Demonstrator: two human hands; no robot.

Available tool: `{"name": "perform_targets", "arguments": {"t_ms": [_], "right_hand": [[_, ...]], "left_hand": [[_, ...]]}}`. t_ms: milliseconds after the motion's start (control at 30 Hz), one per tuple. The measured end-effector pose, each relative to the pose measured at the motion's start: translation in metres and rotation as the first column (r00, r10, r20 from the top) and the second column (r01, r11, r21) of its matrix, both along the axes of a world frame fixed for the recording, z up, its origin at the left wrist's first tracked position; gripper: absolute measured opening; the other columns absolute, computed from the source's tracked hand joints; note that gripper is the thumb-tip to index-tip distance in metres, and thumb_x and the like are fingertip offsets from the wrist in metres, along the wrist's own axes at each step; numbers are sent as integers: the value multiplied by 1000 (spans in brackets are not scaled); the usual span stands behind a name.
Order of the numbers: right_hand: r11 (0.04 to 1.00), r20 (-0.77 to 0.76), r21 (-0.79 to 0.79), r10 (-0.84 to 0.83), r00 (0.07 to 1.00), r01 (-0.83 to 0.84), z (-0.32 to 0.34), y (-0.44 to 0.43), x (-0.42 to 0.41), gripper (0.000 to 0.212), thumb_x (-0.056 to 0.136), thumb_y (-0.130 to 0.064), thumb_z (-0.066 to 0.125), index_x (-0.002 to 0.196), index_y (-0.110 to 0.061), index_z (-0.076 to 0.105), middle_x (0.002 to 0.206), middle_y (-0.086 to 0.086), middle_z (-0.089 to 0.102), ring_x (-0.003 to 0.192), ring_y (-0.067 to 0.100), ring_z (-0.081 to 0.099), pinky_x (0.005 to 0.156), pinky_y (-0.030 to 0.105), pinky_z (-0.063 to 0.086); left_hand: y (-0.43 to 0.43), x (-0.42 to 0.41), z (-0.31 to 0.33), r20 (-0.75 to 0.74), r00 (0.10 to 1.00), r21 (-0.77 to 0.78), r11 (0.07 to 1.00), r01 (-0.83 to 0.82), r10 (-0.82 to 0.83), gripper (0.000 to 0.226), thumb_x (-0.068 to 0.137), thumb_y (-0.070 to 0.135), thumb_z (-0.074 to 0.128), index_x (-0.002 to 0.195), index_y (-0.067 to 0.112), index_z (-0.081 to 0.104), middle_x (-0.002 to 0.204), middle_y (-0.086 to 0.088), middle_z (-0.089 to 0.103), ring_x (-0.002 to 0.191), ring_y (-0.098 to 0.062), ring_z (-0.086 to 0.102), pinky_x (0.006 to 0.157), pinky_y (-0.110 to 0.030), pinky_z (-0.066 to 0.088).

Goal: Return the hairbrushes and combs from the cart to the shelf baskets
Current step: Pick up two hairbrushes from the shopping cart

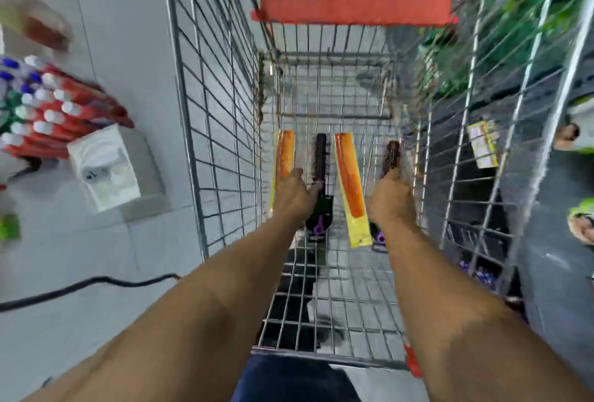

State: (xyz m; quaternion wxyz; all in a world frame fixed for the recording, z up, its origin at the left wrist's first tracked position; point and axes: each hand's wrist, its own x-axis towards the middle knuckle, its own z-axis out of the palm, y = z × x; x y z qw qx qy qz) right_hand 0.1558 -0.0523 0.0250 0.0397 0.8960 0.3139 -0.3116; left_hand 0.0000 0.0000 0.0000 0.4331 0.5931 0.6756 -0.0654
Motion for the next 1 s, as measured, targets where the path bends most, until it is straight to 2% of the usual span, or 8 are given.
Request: {"name": "perform_targets", "arguments": {"t_ms": [200, 433, 500, 567, 700, 767, 833, 1000], "right_hand": [[987, 53, -65, -142, 988, 145, -29, 3, 6, 41, 94, -8, 37, 133, 0, 29, 113, 31, 58, 98, 48, 59, 67, 47, 46], [975, 72, 8, -222, 972, 222, -35, 0, 12, 43, 96, -20, 14, 123, 0, 40, 107, 30, 60, 86, 41, 60, 65, 42, 46], [979, 74, 12, -205, 976, 205, -29, 2, 11, 32, 96, -14, 24, 124, -2, 34, 107, 29, 60, 83, 40, 59, 61, 43, 46], [984, 75, 52, -172, 982, 168, -20, 2, 10, 29, 95, -6, 36, 123, -6, 29, 103, 27, 61, 74, 36, 55, 55, 42, 45], [982, 32, 121, -149, 988, 144, 3, 7, 6, 43, 89, -3, 53, 124, -11, 28, 98, 22, 65, 73, 34, 61, 58, 45, 55], [977, 22, 161, -148, 989, 143, 17, 9, 6, 51, 86, -3, 59, 126, -9, 28, 98, 22, 65, 70, 31, 57, 55, 39, 49], [966, 6, 216, -146, 989, 141, 37, 12, 5, 53, 84, -7, 63, 126, -8, 30, 95, 19, 64, 65, 27, 50, 54, 34, 41], [921, 2, 380, -93, 996, 85, 112, 16, 8, 55, 82, -19, 68, 120, -4, 32, 77, 6, 49, 56, 21, 44, 48, 27, 30]], "left_hand": [[5, 14, -11, -47, 995, -49, 995, -92, 90, 55, 75, 44, 73, 117, 11, 59, 102, -12, 70, 94, -29, 64, 82, -41, 56], [11, 22, -19, -8, 987, -126, 979, -163, 163, 29, 74, 33, 76, 87, 8, 69, 86, -10, 71, 75, -24, 67, 70, -38, 60], [10, 20, -18, 11, 977, -121, 970, -211, 214, 32, 73, 33, 78, 93, 11, 68, 82, -3, 67, 64, -13, 62, 54, -24, 54], [11, 17, -14, 39, 964, -111, 960, -259, 265, 38, 73, 35, 79, 101, 13, 68, 81, 3, 61, 56, 2, 51, 42, -11, 36], [14, 9, 3, 89, 951, -93, 953, -289, 297, 24, 71, 38, 79, 83, 19, 68, 78, 0, 68, 57, -3, 56, 46, -17, 39], [16, 7, 17, 128, 938, -61, 947, -315, 321, 23, 70, 37, 80, 67, 25, 61, 71, 4, 65, 63, -10, 60, 56, -22, 48], [19, 4, 34, 210, 910, -75, 934, -350, 357, 23, 70, 33, 81, 70, 21, 62, 76, 1, 67, 70, -16, 65, 65, -28, 55], [28, 5, 105, 422, 836, -19, 925, -379, 351, 31, 67, 26, 84, 57, 27, 55, 68, 0, 63, 63, -14, 60, 69, -35, 54]]}}
